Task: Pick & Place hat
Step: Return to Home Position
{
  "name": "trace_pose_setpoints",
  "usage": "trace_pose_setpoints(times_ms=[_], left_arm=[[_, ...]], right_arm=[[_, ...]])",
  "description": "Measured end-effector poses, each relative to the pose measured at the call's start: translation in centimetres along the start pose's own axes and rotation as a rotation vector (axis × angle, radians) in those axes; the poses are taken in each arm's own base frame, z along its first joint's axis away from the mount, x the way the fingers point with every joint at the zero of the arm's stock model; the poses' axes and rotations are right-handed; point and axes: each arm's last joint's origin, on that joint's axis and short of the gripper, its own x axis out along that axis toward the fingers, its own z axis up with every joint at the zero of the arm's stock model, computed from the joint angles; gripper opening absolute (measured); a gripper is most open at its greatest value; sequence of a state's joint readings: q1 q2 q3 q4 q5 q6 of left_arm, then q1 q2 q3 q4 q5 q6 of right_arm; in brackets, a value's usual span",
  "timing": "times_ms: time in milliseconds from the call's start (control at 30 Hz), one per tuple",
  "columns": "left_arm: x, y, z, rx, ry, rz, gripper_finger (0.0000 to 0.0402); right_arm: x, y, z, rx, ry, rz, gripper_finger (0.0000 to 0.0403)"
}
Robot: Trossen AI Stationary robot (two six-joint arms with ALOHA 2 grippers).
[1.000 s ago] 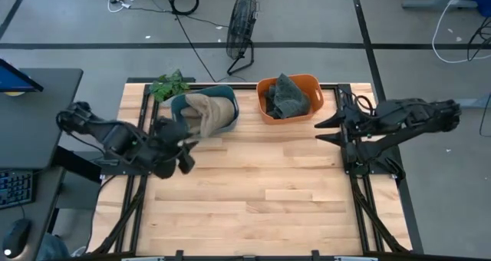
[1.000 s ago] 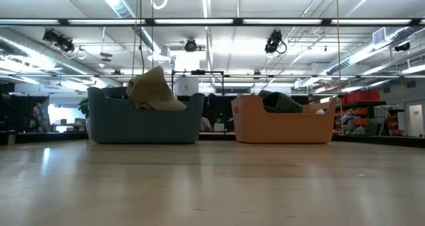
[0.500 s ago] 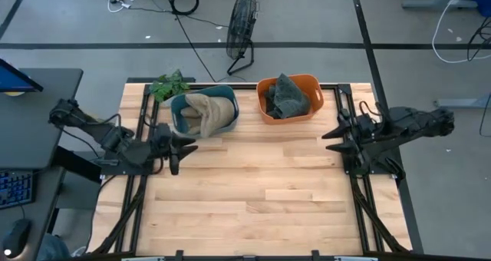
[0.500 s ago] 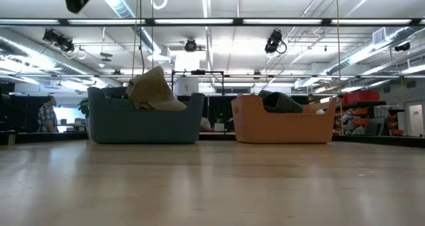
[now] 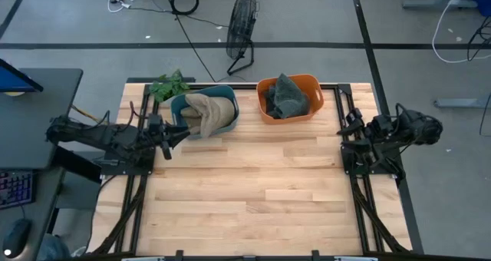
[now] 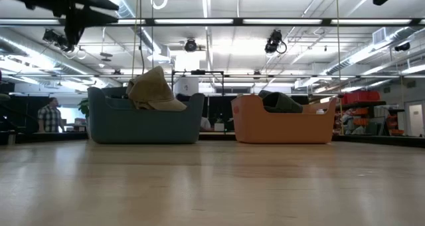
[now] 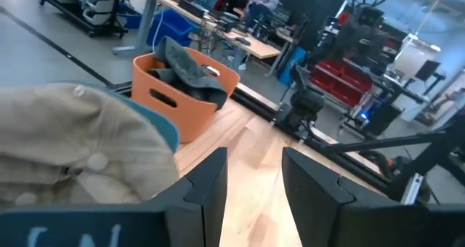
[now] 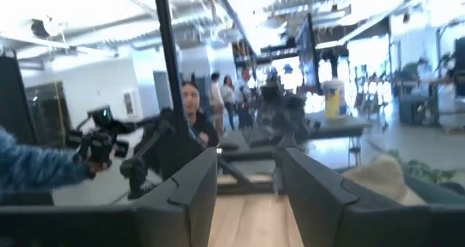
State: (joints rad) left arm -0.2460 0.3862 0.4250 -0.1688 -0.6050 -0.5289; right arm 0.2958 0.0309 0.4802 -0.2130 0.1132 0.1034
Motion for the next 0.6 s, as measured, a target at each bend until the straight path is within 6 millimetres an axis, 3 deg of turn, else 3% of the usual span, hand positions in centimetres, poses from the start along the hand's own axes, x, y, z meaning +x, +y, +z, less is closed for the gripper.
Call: trace_pose_setpoints(times_ms=[300, 600], left_arm=[[-0.5, 2.6, -3.0, -0.003, -0.043, -0.039, 0.0135], [-1.3, 4.2, -4.2, 0.057, -0.135, -0.062, 0.0135]], right_arm=[[0.3, -0.3, -2.2, -0.041, 0.037, -0.029, 0.0162], [0.6, -0.4, -3.4, -0.028, 0.076, -0.033, 0.0162]])
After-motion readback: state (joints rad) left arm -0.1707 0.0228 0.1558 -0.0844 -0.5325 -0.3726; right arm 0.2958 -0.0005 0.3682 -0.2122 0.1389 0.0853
